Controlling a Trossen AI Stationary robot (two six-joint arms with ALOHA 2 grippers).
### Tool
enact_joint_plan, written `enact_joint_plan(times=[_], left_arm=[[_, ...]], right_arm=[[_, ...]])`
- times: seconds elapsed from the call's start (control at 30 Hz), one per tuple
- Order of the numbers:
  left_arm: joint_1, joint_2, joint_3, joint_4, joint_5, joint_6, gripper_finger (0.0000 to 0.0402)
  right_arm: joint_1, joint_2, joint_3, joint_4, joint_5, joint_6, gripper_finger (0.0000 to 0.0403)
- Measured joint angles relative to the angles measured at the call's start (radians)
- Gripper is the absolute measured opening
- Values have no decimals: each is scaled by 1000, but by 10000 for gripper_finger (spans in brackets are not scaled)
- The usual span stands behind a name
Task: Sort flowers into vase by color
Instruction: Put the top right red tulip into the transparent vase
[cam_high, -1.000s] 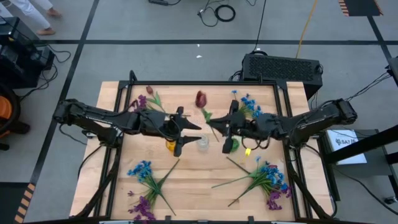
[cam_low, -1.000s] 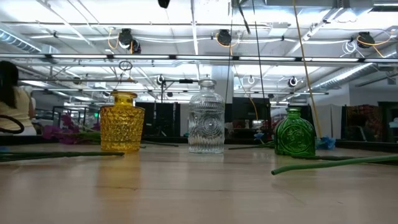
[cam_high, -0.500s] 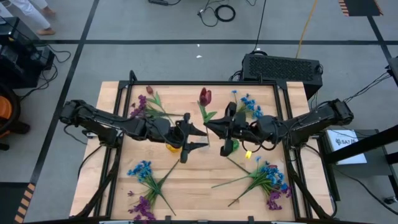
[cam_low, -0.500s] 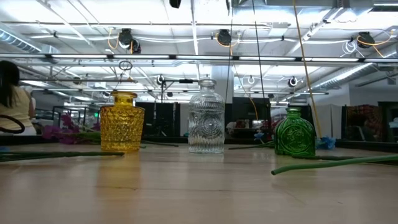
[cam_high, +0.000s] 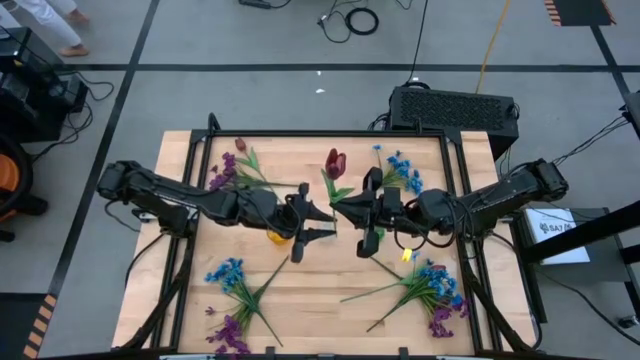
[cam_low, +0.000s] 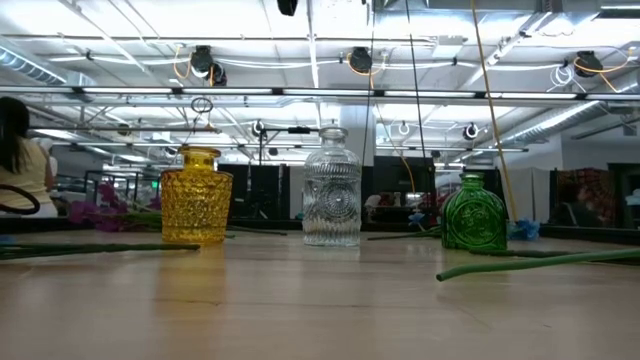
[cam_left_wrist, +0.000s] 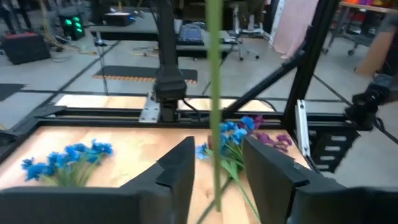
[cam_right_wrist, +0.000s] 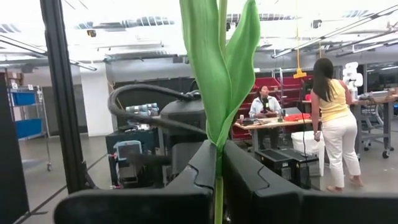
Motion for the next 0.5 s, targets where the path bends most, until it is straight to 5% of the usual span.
enact_joint_plan(times=[0.37,0.5], left_arm=[[6,22,0,9,26,32,13],[10,22,0,-10,26,52,12]], right_arm=[[0,0,0,-7,0,0,9],[0,0,0,-38,-1,9,22]])
